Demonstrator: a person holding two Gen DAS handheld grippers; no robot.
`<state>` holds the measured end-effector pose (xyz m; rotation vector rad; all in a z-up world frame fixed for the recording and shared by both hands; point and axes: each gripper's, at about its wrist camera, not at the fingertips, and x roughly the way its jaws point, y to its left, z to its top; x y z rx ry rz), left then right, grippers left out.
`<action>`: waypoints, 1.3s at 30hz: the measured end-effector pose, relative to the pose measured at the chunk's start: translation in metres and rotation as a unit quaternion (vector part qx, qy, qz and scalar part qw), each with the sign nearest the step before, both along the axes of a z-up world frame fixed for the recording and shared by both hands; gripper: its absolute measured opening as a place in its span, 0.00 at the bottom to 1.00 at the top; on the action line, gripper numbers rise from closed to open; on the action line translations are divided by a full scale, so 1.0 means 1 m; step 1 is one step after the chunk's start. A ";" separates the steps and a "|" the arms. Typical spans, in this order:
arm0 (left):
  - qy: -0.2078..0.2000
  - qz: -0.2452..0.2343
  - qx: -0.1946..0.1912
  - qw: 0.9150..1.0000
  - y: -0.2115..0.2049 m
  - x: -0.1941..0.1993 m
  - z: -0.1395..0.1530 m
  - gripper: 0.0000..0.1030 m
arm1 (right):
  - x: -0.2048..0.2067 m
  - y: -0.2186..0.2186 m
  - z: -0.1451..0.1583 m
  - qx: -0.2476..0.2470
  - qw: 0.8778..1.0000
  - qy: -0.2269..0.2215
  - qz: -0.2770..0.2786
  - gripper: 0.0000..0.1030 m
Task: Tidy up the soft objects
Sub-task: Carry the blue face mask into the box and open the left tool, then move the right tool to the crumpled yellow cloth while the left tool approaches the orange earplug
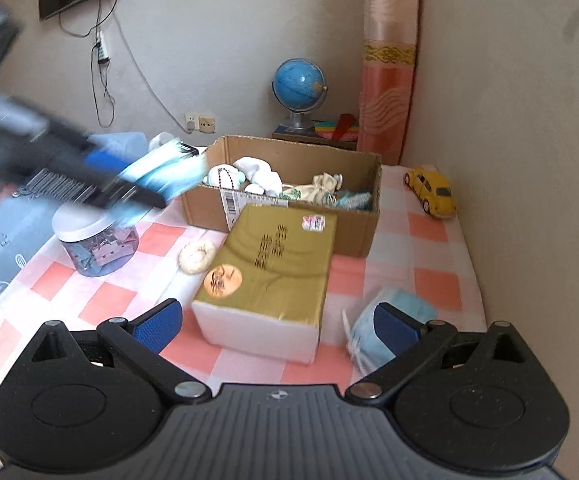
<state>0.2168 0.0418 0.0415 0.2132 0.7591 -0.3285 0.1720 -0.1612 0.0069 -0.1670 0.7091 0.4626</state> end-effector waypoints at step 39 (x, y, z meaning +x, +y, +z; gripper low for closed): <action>-0.032 0.028 0.007 0.999 -0.026 0.024 0.003 0.93 | -0.032 -0.054 -0.024 0.003 0.998 0.000 -0.064 1.00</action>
